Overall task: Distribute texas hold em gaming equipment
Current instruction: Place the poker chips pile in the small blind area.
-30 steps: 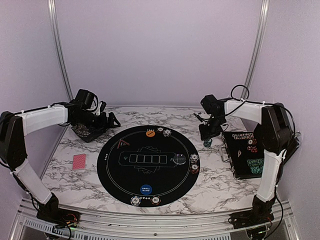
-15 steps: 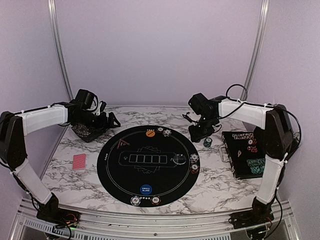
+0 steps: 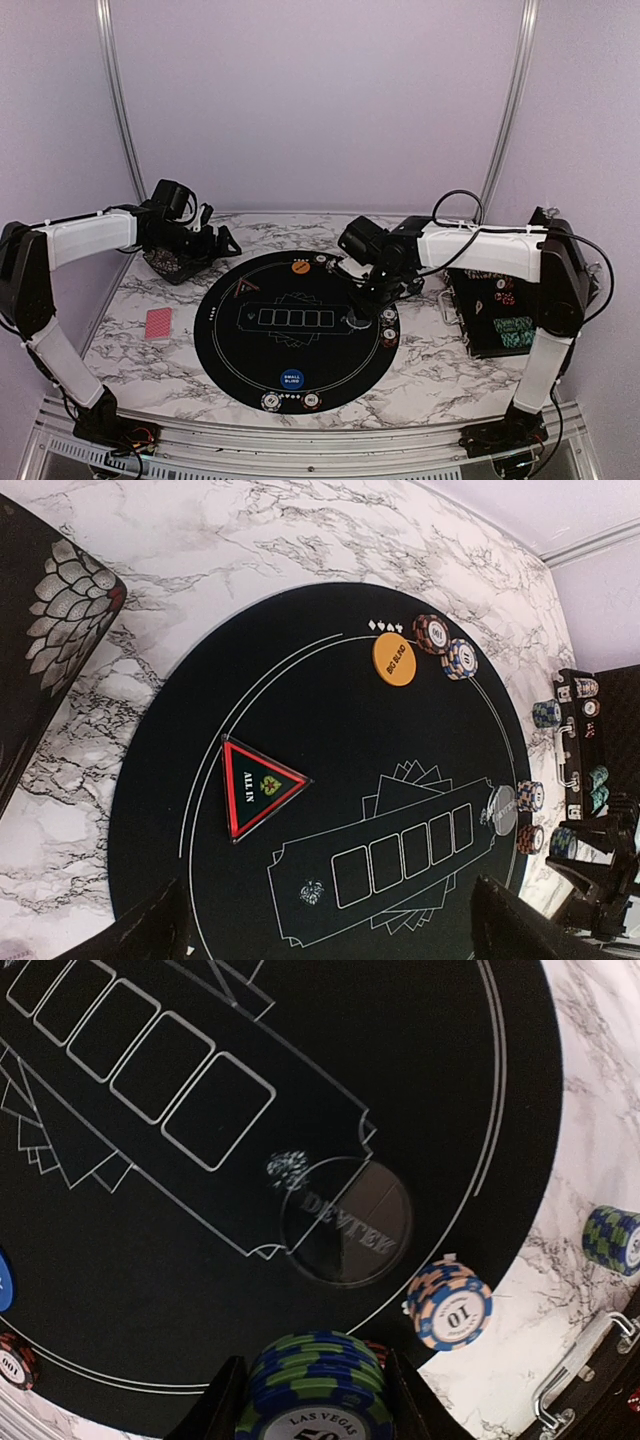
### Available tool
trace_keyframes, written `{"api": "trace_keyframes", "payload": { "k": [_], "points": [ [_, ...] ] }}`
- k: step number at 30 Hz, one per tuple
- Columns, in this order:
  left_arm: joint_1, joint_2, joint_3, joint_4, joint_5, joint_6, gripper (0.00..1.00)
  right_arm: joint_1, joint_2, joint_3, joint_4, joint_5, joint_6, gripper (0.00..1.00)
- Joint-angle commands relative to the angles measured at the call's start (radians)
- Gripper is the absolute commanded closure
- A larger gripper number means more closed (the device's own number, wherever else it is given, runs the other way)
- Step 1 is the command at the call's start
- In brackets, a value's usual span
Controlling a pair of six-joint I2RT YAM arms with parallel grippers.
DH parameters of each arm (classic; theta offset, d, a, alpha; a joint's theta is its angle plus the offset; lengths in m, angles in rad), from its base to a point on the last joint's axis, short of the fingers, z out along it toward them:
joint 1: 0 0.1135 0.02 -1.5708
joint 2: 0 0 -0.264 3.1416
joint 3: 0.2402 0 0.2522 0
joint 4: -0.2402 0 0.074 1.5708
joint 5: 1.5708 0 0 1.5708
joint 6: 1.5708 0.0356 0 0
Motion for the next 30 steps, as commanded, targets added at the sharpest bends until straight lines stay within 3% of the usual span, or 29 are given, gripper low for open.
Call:
{"api": "trace_keyframes", "payload": {
  "k": [1, 21, 30],
  "points": [
    [-0.003, 0.015, 0.003, -0.008, 0.015, 0.004, 0.01, 0.06, -0.046, -0.03, 0.025, 0.027, 0.031, 0.72],
    [-0.005, 0.015, 0.002, -0.007, 0.016, 0.003, 0.01, 0.342, -0.08, -0.23, 0.191, 0.014, 0.043, 0.72],
    [-0.006, 0.014, 0.002, -0.006, 0.015, 0.003, 0.01, 0.383, -0.057, -0.253, 0.224, 0.006, 0.035, 0.73]
  ]
}}
